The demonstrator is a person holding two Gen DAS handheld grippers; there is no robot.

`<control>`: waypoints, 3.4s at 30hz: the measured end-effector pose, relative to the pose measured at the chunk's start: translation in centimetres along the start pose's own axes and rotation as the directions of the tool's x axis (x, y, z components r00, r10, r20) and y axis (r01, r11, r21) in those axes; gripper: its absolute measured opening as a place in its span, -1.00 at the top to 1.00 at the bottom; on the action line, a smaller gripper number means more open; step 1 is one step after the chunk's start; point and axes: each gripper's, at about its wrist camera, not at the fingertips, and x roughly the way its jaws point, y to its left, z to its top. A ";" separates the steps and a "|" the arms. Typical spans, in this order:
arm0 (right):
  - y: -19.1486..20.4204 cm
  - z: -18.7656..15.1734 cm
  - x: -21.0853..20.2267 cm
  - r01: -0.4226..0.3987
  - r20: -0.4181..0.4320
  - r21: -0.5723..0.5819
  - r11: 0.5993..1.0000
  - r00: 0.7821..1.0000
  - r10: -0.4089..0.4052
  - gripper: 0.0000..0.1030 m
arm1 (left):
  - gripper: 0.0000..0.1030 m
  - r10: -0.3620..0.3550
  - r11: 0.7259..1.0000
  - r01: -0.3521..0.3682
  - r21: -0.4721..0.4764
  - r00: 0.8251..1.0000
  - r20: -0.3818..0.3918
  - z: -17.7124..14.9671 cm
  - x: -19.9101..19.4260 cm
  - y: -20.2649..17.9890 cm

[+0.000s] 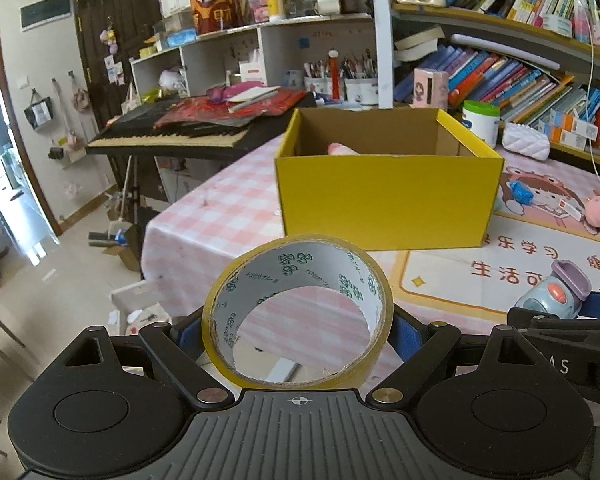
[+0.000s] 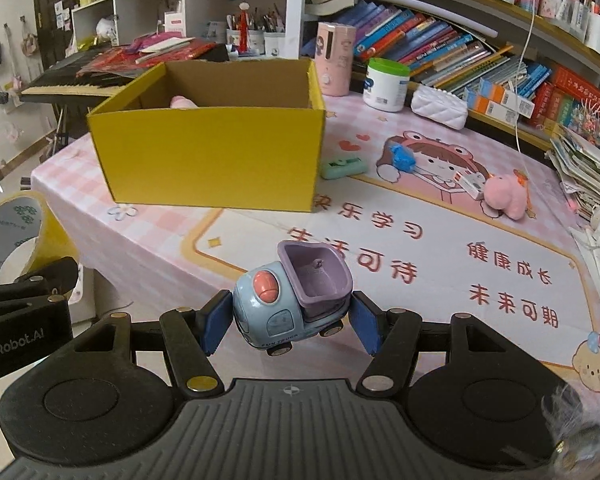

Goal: Organize objects
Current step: 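Carry the tape roll and blue toy truck over the yellow box with both grippers, then open both grippers to drop the tape roll and truck into the box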

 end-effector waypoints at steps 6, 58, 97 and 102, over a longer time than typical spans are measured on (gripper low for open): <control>1.8 0.3 -0.7 -0.003 0.022 -0.011 1.000 1.000 0.003 -0.18 | -0.74 -0.001 1.000 0.001 -0.002 1.000 0.025 0.1 -0.5 1.6; -3.2 20.5 13.6 -0.182 0.162 -0.045 0.982 0.969 0.187 -0.18 | -0.74 -0.003 0.998 -0.002 0.055 0.995 0.095 12.6 13.9 -6.0; 1.4 22.4 21.2 -0.247 -0.148 -0.299 0.922 0.966 0.210 -0.27 | -0.91 -0.071 0.997 0.071 -0.014 0.997 0.004 12.5 15.3 -5.8; 0.5 22.7 18.6 -0.244 -0.055 -0.244 0.939 0.970 0.238 -0.31 | -0.91 -0.070 0.997 0.070 -0.023 0.997 0.023 12.5 14.4 -5.5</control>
